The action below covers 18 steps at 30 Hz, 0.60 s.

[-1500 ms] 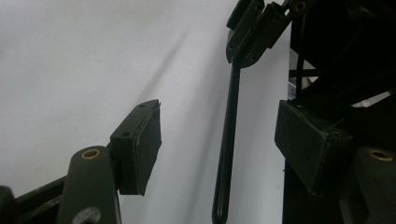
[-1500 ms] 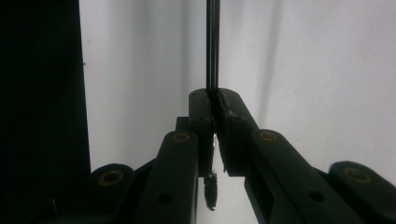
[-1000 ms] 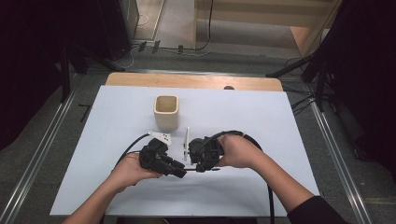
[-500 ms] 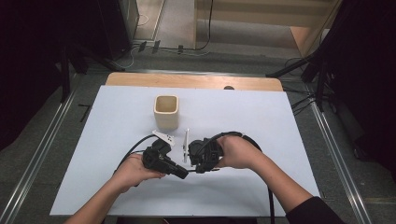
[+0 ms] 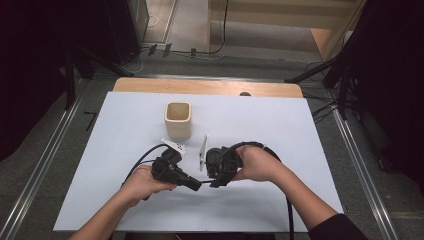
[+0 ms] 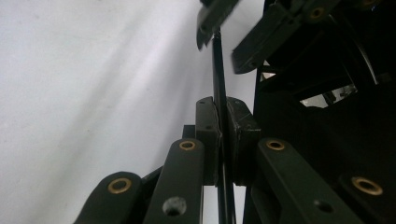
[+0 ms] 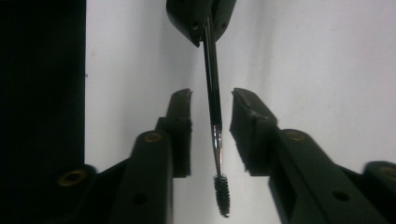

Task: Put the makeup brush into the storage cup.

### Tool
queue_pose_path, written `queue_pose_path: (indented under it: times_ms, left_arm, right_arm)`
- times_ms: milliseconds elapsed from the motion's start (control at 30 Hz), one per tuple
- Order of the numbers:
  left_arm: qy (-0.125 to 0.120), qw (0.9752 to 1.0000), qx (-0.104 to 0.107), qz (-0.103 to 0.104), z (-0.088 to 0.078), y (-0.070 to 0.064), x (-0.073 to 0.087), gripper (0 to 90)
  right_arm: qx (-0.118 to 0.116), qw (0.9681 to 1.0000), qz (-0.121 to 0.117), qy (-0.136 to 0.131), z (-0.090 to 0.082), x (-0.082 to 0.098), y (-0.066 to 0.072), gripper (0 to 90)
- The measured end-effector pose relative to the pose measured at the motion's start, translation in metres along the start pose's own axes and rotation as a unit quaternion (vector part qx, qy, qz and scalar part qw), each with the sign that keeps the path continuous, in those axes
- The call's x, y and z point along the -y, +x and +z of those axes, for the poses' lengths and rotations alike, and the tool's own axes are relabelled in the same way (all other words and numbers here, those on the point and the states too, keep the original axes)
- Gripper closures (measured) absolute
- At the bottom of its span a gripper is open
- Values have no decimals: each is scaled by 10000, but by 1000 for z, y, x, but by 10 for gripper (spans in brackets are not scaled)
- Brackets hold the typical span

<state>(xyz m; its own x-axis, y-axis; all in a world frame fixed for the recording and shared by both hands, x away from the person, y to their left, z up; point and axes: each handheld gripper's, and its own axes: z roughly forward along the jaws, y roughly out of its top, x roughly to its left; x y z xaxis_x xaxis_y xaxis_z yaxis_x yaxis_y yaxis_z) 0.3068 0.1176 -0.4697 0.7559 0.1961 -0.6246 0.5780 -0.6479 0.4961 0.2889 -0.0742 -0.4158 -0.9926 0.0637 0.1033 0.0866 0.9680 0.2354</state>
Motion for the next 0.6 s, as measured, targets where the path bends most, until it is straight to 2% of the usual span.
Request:
queue_pose_path:
  times_ms: [133, 167, 200, 233, 267, 367, 400, 467, 500, 567, 600]
  left_arm:
    - [-27, 10000, 18, -54, 1, 1, 1, 850]
    - [-70, 10000, 27, -58, 2, 2, 2, 850]
    - [-52, 10000, 1, -63, 2, 2, 2, 850]
    - [-97, 9999, 20, -133, 2, 3, 3, 850]
    - [-97, 9999, 20, -133, 2, 3, 3, 850]
    - [-194, 9997, -32, -133, 1, 4, 5, 850]
    - [-194, 9997, -32, -133, 1, 4, 5, 850]
    - [-229, 9997, -45, -108, 1, 4, 5, 849]
    - [-311, 9994, -50, -121, 1, 5, 6, 848]
    - [-331, 9994, -96, -84, 0, 5, 7, 848]
    - [-331, 9994, -96, -84, 0, 5, 7, 848]
  right_arm:
    - [75, 9993, 201, -314, -5, 8, -1, 584]
    - [75, 9993, 201, -314, -5, 8, -1, 584]
    - [62, 9986, 330, -406, -7, 10, -1, 553]
    - [49, 9961, 517, -708, -10, 15, -3, 493]
    - [2, 9945, 618, -840, -11, 18, -4, 471]
    - [46, 9886, 936, -1176, -13, 27, -8, 421]
    - [46, 9886, 936, -1176, -13, 27, -8, 421]
    - [95, 9829, 1165, -1425, -14, 33, -9, 385]
    - [146, 9772, 1430, -1561, -15, 38, -9, 339]
    - [298, 9713, 1750, -1586, -16, 40, -9, 293]
    - [298, 9713, 1750, -1586, -16, 40, -9, 293]
